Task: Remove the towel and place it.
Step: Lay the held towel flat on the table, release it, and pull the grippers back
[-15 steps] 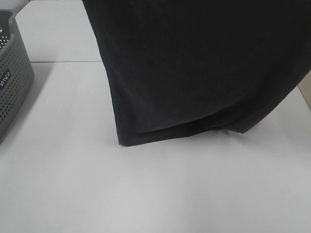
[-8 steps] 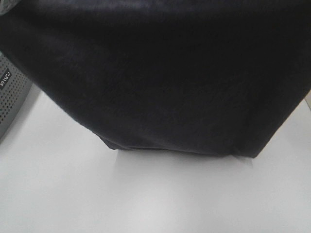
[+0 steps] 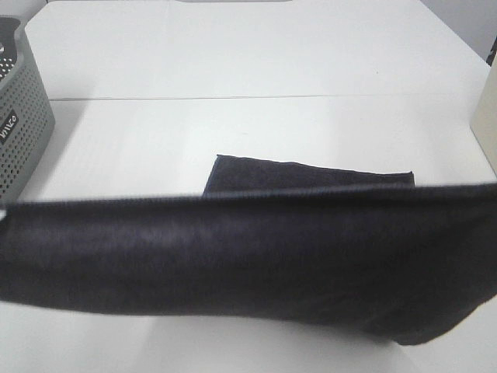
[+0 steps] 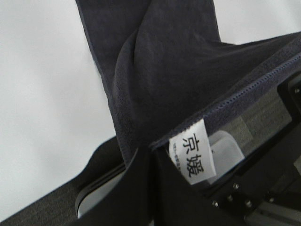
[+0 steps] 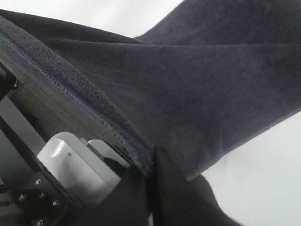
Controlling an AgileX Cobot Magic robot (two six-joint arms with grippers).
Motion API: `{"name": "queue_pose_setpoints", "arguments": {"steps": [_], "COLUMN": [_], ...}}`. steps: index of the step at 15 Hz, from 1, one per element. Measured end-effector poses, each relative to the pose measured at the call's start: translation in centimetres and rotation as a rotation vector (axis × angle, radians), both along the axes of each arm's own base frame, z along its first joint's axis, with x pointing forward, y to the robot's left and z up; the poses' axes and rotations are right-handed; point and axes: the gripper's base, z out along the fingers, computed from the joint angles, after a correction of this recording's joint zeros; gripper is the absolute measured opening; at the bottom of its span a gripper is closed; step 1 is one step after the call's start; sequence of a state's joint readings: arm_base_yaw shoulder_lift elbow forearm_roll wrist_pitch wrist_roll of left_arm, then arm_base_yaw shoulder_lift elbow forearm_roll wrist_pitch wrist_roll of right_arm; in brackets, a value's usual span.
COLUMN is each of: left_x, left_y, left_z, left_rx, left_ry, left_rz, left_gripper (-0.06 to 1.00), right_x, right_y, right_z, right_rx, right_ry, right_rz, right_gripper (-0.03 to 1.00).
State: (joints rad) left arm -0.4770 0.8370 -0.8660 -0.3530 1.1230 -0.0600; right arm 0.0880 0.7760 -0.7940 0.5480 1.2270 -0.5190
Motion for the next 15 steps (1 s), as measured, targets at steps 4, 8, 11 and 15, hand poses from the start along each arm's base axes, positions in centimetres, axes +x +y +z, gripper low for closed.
{"name": "queue_pose_setpoints", "arguments": {"steps": [4,8,11,15], "left_x": [-0.7,-1.7,-2.7,-3.6], "left_y": [-0.2,0.0,-0.2,-0.8], "left_z": [-2.8,-5.4,-6.9,-6.9], "left_rx": [0.026,0.058,0.09,0.107], "left_ry": [0.085,0.18,0.242,0.239], "left_rz": [-0.082,-0.148,-0.212,-0.301], "left_gripper": [0.0,0.0,0.0,0.0], "right_x": [-0.8,-1.7,-1.7,-2.4], "right_y": [-0.1,0.0,0.5,1.3], "right_z": [-4.8,-7.4,-7.2,-7.6], "right_rx": [-0.036,-0.057,-0.004,0.006], "right_ry": [0.106,0.081,0.03,0.034], "right_rz": [0.101,0.295,0.35,0.456], "right_gripper": [0.01,0.01,0.01,0.01]}}
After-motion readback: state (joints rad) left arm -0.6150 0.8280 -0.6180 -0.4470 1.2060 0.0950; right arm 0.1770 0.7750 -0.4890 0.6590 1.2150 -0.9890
